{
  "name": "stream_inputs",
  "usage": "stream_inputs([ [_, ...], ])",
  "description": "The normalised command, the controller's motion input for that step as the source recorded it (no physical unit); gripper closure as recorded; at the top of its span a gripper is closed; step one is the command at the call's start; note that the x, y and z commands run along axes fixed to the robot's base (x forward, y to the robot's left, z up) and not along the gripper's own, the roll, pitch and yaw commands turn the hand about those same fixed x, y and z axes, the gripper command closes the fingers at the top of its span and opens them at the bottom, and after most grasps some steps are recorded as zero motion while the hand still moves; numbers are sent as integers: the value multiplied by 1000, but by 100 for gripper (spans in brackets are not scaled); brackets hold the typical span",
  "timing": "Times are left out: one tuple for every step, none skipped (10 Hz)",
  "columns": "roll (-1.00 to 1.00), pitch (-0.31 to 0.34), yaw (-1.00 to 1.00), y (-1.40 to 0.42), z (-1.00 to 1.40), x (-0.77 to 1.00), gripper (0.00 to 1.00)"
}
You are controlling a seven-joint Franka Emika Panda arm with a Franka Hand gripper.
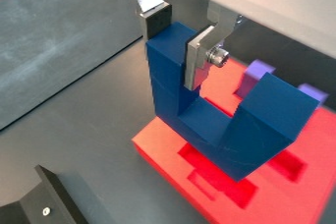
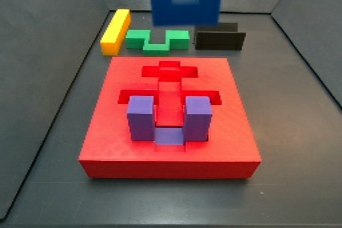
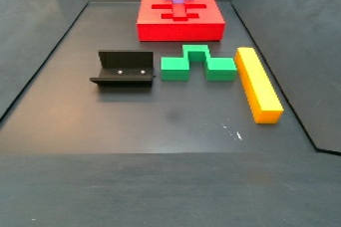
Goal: Pick up the blue object. Move up. Move to above the board. Insert the blue object.
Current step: Insert the blue object.
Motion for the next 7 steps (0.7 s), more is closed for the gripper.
stream_inputs([
  [79,-166,77,86,-723,217,100],
  [79,-93,43,0,-709,0,100],
  [186,-57,0,-549,-746,-343,100],
  [193,-63,11,-457,-671,-191,100],
  [177,-94,20,-351,-614,-169,100],
  [166,-113,26,-166,-483,-94,100],
  [96,-114,3,194,-71,0,100],
])
